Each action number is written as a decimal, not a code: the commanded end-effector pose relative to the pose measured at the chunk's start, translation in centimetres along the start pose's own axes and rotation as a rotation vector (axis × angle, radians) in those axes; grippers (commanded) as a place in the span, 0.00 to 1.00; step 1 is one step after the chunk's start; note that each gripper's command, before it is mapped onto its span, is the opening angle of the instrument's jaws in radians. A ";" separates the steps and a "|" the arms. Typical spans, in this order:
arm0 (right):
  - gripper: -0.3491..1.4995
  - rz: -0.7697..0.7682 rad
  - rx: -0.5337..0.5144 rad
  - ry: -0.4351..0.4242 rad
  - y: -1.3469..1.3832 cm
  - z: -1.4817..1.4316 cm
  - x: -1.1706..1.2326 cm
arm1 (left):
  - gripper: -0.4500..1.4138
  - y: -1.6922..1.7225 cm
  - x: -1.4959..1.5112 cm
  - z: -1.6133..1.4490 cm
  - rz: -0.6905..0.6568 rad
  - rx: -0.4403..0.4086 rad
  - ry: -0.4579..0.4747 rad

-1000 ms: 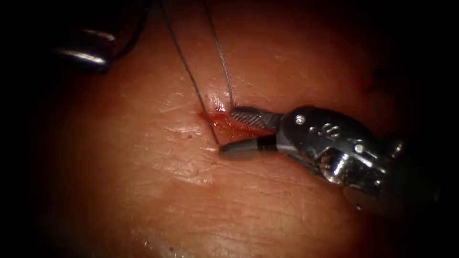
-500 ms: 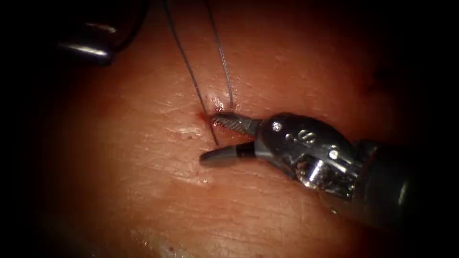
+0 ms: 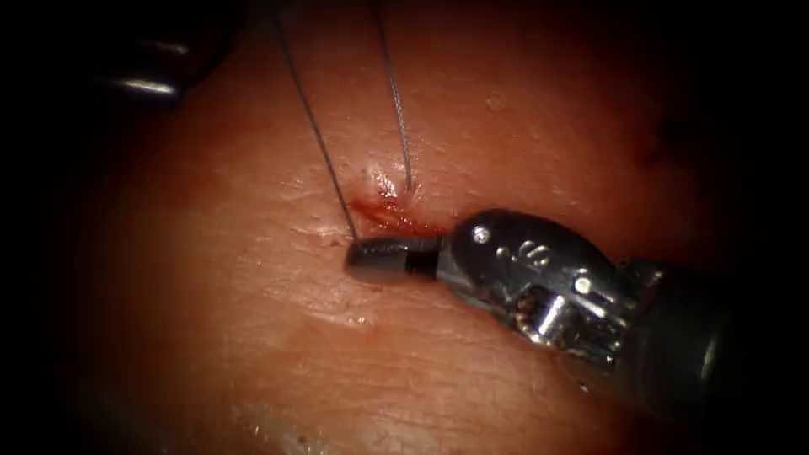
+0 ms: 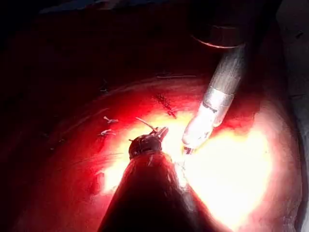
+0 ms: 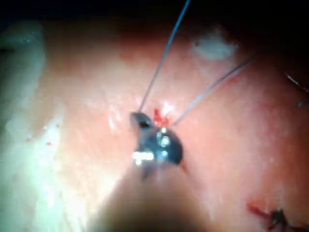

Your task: Wound Closure

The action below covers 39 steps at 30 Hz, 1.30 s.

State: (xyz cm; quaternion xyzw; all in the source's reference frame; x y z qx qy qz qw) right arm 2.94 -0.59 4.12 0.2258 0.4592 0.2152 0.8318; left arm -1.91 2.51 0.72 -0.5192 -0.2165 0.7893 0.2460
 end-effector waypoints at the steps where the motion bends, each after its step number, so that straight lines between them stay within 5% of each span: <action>1: 0.00 -0.002 0.005 0.001 0.03 0.08 0.01 | 0.00 -0.06 0.00 0.07 0.005 0.002 0.001; 8: 0.00 -0.005 0.049 -0.018 -0.11 0.07 0.06 | 0.00 -0.12 -0.13 0.13 0.012 0.016 0.001; 16: 0.00 -0.027 0.215 0.007 -0.75 0.26 0.48 | 0.00 -0.16 -0.37 0.26 0.028 0.043 0.002; 23: 0.00 -0.057 0.227 0.032 -0.96 0.39 0.70 | 0.00 -0.21 -0.43 0.27 0.035 0.053 0.001; 25: 0.32 -0.059 0.187 0.045 -0.92 0.35 0.73 | 0.00 -0.25 -0.44 0.24 0.041 0.053 0.001; 26: 0.65 -0.095 0.132 0.062 -0.83 0.25 0.76 | 0.00 -0.30 -0.46 0.19 0.046 0.074 0.003; 27: 0.71 -0.101 0.106 0.068 -0.79 0.19 0.77 | 0.00 -0.33 -0.47 0.16 0.051 0.084 0.005; 39: 0.74 -0.150 -0.016 0.079 -0.50 -0.52 0.61 | 0.00 -0.64 -0.75 -0.10 0.064 0.177 -0.001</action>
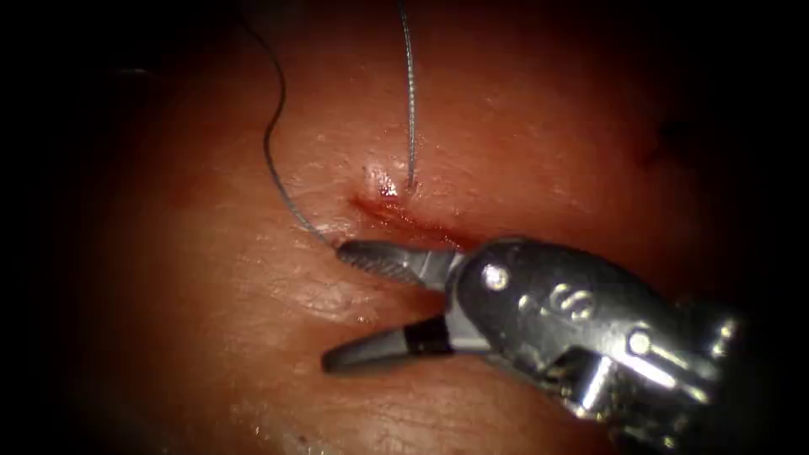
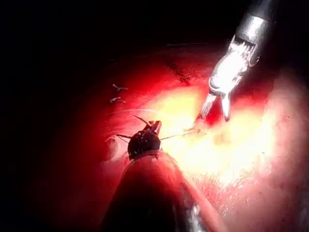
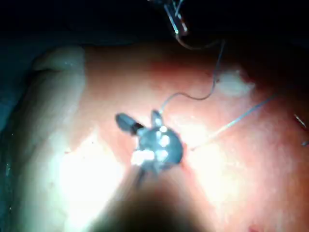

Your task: Wound Closure

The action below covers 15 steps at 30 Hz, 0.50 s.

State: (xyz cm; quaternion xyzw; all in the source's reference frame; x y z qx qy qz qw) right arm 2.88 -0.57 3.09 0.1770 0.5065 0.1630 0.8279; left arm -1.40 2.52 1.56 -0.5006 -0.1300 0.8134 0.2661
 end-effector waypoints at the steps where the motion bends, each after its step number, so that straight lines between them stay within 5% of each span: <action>1: 0.73 -0.001 -0.015 -0.002 0.08 -0.02 -0.11 | 0.00 -0.06 -0.03 0.05 0.001 0.008 0.001; 10: 0.64 -0.033 -0.114 -0.021 0.32 0.24 -0.40 | 0.00 -0.05 -0.07 0.12 -0.006 0.015 0.000; 13: 0.56 -0.045 -0.124 -0.048 0.36 0.38 -0.54 | 0.00 -0.02 -0.08 0.14 -0.006 0.010 0.001; 15: 0.42 -0.054 -0.131 -0.081 0.39 0.48 -0.63 | 0.00 -0.02 -0.07 0.15 -0.006 0.009 0.001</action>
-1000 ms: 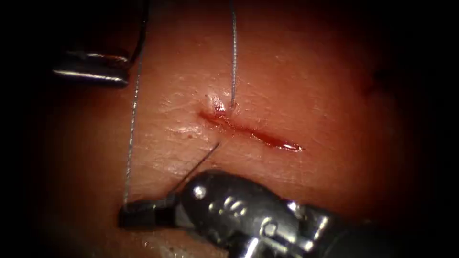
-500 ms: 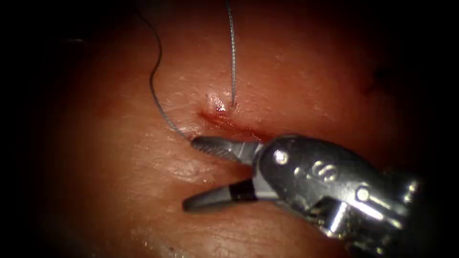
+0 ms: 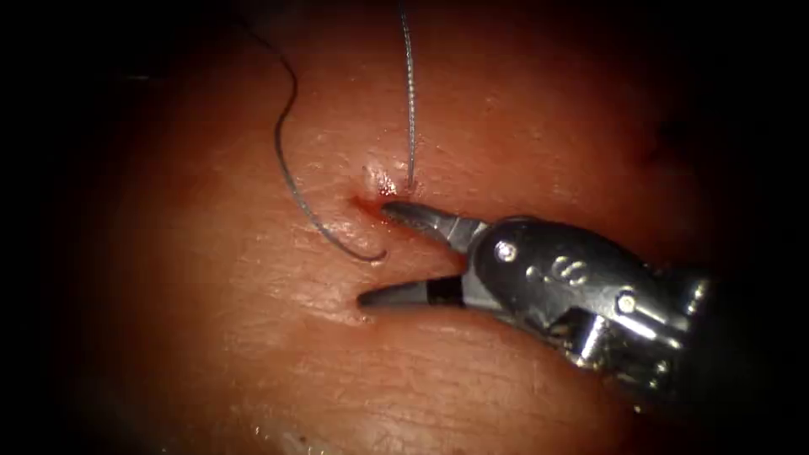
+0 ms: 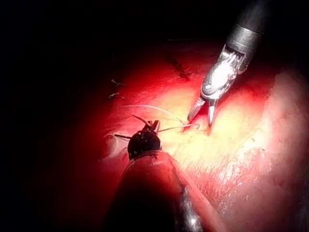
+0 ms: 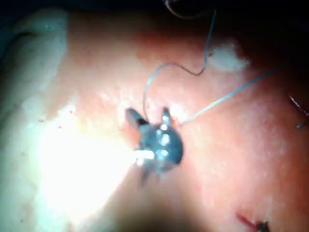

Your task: Wound Closure

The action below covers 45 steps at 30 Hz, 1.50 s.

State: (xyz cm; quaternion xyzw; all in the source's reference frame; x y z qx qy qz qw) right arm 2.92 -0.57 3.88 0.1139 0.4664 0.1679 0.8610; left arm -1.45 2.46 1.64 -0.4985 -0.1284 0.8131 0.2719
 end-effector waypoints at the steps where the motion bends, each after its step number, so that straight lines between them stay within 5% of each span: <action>1: 0.42 -0.002 0.003 -0.003 0.02 0.11 -0.02 | 0.00 -0.04 0.00 0.07 0.002 -0.001 0.002; 3: 0.23 -0.006 0.011 -0.006 0.02 0.18 -0.06 | 0.00 -0.02 0.01 0.08 0.002 -0.008 0.003; 4: 0.04 -0.007 0.022 -0.008 0.01 0.20 -0.08 | 0.00 -0.01 0.01 0.09 0.002 -0.010 0.003; 5: 0.00 -0.012 0.048 -0.022 -0.01 0.19 -0.11 | 0.00 0.00 0.02 0.10 0.001 -0.015 0.003; 13: 0.00 -0.026 0.091 -0.077 -0.07 -0.01 -0.15 | 0.00 0.04 0.02 0.14 0.001 -0.028 0.005; 21: 0.00 0.019 0.286 -0.086 -0.73 -0.53 0.16 | 0.00 0.10 0.03 0.17 0.000 -0.069 0.059; 29: 0.00 -0.001 0.365 -0.010 -1.42 -0.41 0.44 | 0.00 0.13 0.00 0.18 0.003 -0.067 0.063; 30: 0.35 -0.002 0.311 0.008 -1.41 -0.37 0.47 | 0.00 0.13 -0.01 0.18 0.004 -0.067 0.063; 31: 0.35 -0.002 0.311 0.008 -1.41 -0.37 0.47 | 0.00 0.13 -0.01 0.18 0.004 -0.067 0.063; 32: 0.74 0.001 0.220 0.023 -1.33 -0.39 0.48 | 0.00 0.13 -0.02 0.17 0.004 -0.067 0.063; 33: 0.82 0.005 0.176 0.025 -1.23 -0.45 0.48 | 0.00 0.13 -0.02 0.17 0.005 -0.067 0.063; 39: 0.84 -0.022 0.089 0.026 -0.80 -0.81 0.39 | 0.00 0.12 -0.08 0.19 0.010 -0.066 0.064; 45: 0.79 -0.034 0.006 0.016 -0.48 -0.77 0.21 | 0.00 0.12 -0.09 0.20 0.011 -0.065 0.064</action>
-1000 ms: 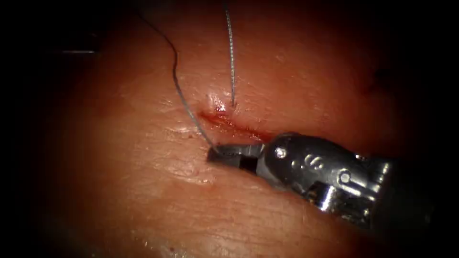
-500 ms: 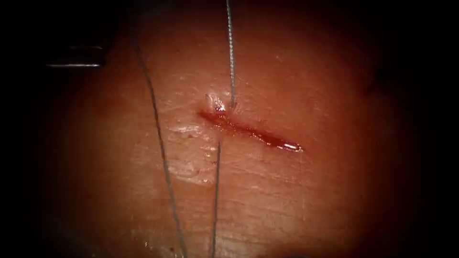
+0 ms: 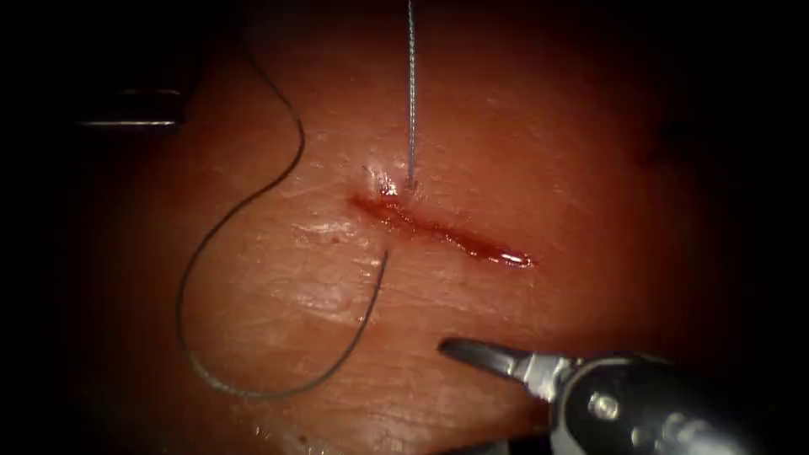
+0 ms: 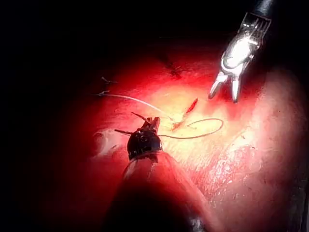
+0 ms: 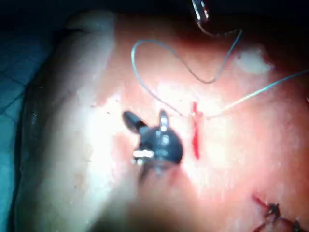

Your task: Wound Closure

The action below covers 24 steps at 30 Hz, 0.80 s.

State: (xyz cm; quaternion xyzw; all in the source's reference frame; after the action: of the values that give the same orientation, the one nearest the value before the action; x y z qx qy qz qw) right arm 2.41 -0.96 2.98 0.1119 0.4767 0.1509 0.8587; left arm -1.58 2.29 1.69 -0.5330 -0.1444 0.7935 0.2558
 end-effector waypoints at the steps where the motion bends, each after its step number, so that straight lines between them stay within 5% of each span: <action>1: 0.78 -0.006 -0.028 -0.004 0.17 0.16 -0.11 | 0.00 -0.04 -0.01 0.07 0.002 0.000 0.002; 8: 0.79 -0.058 -0.106 -0.009 0.43 0.49 -0.27 | 0.00 -0.04 -0.03 0.08 0.004 0.001 0.002; 19: 0.77 -0.115 -0.109 -0.012 0.41 0.93 -0.31 | 0.00 -0.03 -0.03 0.08 0.005 0.002 0.002; 22: 0.63 -0.121 -0.076 -0.006 0.39 1.01 -0.30 | 0.00 -0.03 -0.03 0.08 0.005 0.002 0.002; 24: 0.08 -0.124 -0.036 0.002 0.37 1.08 -0.32 | 0.00 -0.03 -0.04 0.08 0.005 0.002 0.002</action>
State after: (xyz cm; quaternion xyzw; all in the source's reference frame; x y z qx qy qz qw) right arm 3.04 -0.78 3.86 0.0657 0.4792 0.1075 0.8686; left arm -1.59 2.27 1.71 -0.5330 -0.1427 0.7940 0.2553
